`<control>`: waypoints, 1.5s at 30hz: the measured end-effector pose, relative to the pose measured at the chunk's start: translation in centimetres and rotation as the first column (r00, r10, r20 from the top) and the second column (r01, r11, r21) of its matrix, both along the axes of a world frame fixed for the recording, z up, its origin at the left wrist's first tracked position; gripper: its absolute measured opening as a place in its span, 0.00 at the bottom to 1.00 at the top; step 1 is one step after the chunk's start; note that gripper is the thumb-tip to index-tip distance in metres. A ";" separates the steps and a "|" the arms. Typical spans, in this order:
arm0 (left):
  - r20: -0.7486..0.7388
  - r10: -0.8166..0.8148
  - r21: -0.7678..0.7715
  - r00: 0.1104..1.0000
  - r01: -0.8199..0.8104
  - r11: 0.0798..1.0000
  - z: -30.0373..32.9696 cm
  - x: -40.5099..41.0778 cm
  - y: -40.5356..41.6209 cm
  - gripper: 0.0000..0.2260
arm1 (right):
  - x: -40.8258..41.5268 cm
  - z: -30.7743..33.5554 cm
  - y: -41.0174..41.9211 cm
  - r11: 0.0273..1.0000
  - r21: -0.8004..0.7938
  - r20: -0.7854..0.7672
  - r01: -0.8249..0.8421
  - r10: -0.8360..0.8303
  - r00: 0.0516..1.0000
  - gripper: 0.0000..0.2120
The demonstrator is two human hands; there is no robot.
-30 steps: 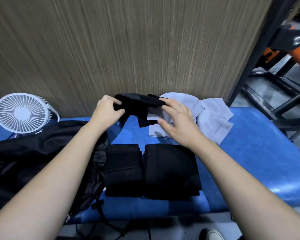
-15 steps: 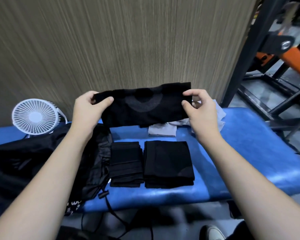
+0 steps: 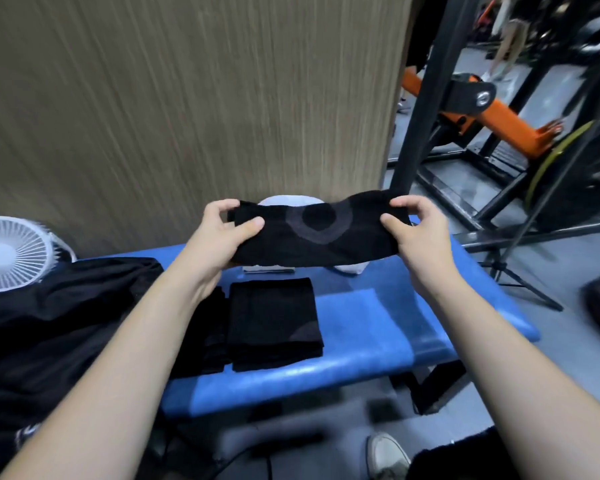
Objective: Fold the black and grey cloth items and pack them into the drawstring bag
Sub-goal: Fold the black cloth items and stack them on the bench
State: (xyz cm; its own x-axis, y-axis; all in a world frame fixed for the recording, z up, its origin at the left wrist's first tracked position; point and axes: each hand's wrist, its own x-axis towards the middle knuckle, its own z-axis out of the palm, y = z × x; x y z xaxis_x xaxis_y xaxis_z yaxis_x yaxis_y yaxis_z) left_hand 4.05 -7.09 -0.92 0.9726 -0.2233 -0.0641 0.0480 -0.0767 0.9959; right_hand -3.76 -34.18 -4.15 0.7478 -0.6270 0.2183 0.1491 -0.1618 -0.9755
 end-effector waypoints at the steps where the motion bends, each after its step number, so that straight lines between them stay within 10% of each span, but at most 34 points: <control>1: -0.023 -0.042 -0.027 0.999 0.042 0.999 -0.1 -0.7 -0.9 0.25 | -0.8 -0.1 -1.0 0.999 -0.032 -0.013 0.013 -0.013 1.000 0.10; 14: -0.071 -0.352 0.257 0.933 0.358 0.898 -4.0 -7.7 -12.4 0.14 | -8.2 -2.4 -10.1 0.958 -0.277 -0.449 -0.073 -0.062 0.891 0.14; 26: -0.063 -0.334 0.498 0.940 0.320 0.806 -6.3 -8.7 -12.9 0.20 | -9.1 -1.0 -8.0 0.970 -0.196 -0.390 -0.146 0.060 0.919 0.14; 39: -0.088 -0.324 0.431 0.942 0.329 0.840 -6.9 -8.4 -13.2 0.18 | -7.4 -2.5 -2.5 0.812 -0.353 -0.470 -0.466 0.277 0.838 0.18; 45: -0.099 -0.304 0.358 0.948 0.319 0.877 -6.8 -8.6 -13.5 0.19 | -7.1 -3.1 -1.7 0.809 -0.147 -0.472 -0.569 0.448 0.760 0.29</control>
State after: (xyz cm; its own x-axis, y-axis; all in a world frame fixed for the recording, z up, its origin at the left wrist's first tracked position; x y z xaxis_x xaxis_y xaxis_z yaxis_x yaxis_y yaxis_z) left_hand -4.50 -20.57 -7.71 0.8520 -0.4677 -0.2355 -0.0012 -0.4514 0.8923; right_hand -10.86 -35.86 -7.29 0.9935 -0.0893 -0.0705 -0.1025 -0.4350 -0.8946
